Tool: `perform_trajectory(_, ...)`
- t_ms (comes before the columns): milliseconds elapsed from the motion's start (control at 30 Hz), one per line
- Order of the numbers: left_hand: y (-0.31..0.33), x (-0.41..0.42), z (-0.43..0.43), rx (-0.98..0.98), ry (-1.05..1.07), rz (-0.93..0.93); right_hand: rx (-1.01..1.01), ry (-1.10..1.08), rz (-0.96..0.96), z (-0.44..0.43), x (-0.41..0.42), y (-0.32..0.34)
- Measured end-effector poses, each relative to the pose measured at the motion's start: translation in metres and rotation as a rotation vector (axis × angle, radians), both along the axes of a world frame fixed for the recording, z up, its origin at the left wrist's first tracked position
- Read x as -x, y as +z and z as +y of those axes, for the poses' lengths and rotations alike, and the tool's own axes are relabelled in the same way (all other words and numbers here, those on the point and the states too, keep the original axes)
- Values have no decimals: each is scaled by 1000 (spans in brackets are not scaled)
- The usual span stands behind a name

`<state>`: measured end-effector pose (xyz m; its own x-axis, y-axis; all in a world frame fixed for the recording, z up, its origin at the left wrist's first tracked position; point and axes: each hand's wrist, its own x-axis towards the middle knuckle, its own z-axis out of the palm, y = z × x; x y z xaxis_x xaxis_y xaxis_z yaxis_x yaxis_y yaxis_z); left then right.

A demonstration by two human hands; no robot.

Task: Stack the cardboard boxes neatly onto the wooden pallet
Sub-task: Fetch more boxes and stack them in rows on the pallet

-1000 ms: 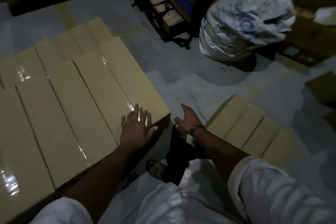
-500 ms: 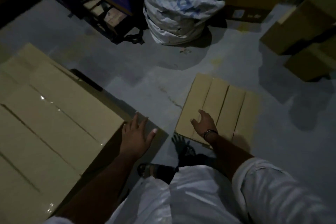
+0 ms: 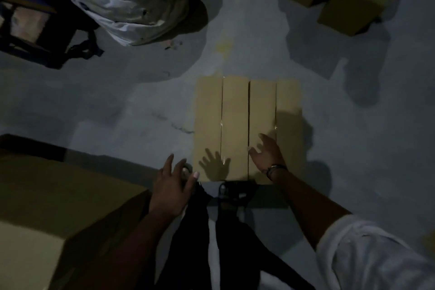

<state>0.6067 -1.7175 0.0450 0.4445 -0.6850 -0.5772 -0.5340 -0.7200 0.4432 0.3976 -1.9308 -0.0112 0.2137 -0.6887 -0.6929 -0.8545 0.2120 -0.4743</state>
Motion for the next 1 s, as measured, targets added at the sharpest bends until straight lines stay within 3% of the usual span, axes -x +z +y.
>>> perform_trajectory(233,-176,-23,-80,29,1,25,36,22,0,-31,-39,-150)
perform_trajectory(367,-240,-37,-103,-18,7,94,82,-3,13,-42,-52,-206)
perform_trajectory(667,-286,-30,-130,-61,-70,89,141,107,92,-34,-45,-236)
perform_trajectory(1000,-304,-46,-137,-82,22,86,153,-31,91,-43,-60,-248)
